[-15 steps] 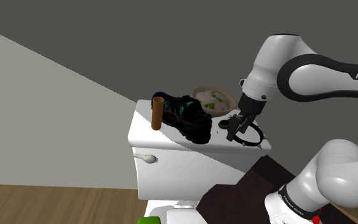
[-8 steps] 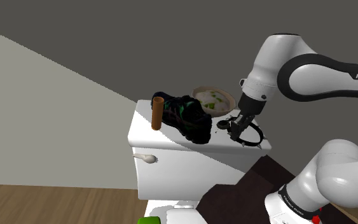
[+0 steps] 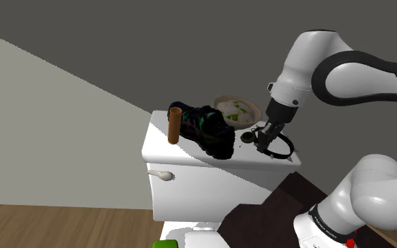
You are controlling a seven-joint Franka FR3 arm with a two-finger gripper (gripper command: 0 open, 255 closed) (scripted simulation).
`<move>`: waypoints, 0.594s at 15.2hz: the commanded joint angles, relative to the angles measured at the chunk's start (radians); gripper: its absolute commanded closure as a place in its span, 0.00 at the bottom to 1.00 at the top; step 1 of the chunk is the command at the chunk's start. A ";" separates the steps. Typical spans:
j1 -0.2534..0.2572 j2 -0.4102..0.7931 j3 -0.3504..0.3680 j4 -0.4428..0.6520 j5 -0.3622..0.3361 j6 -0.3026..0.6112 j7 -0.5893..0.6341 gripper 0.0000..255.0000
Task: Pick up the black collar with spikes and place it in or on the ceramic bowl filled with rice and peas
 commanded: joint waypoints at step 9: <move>-0.006 -0.007 -0.019 0.129 -0.020 -0.134 0.022 1.00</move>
